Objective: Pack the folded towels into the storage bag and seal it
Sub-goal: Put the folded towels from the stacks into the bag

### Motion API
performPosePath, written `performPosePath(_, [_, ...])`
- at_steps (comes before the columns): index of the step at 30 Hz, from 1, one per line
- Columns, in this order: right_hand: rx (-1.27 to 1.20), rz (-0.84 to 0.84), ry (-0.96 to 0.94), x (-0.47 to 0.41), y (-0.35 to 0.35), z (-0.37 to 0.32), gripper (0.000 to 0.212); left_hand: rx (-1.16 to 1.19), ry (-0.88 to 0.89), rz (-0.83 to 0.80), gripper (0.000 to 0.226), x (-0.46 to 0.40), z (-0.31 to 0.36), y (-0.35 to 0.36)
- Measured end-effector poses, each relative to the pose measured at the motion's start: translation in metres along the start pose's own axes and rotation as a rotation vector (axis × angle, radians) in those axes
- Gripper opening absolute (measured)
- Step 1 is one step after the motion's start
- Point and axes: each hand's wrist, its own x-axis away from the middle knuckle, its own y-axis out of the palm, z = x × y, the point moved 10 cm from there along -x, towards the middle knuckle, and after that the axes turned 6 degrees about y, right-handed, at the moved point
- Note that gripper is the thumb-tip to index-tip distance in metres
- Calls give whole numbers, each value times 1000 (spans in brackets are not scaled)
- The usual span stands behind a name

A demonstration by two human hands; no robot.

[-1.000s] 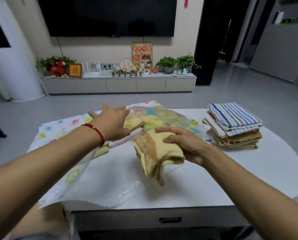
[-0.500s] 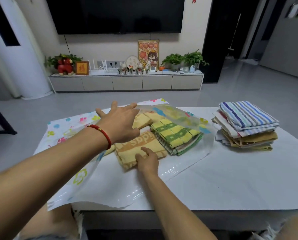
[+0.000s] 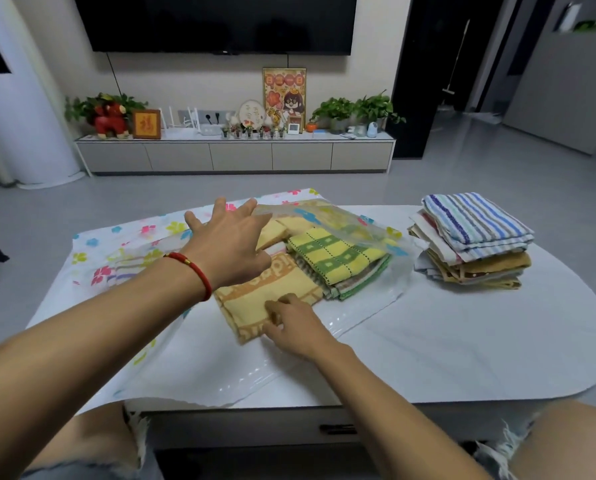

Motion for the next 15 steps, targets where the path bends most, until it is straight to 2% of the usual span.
performPosePath(3, [-29,-100,-115,18,-28,14,48,0,21,31,65,-3,5,1])
performPosePath(5, [-33,-52,-102,32,-66,43,39,15,43,49,64,-8,11,0])
performPosePath(8, [-31,216,-1,48,-149,108,18,19,76,67,63,-19,23,-1])
performPosePath(11, [111,594,182,58,-241,183,17,19,96,74,59,-31,37,2])
performPosePath(13, [205,723,331,56,-285,232,21,12,106,74,56,-39,46,5])
performPosePath(15, [265,745,462,45,-314,275,27,6,122,84,52,-47,54,7])
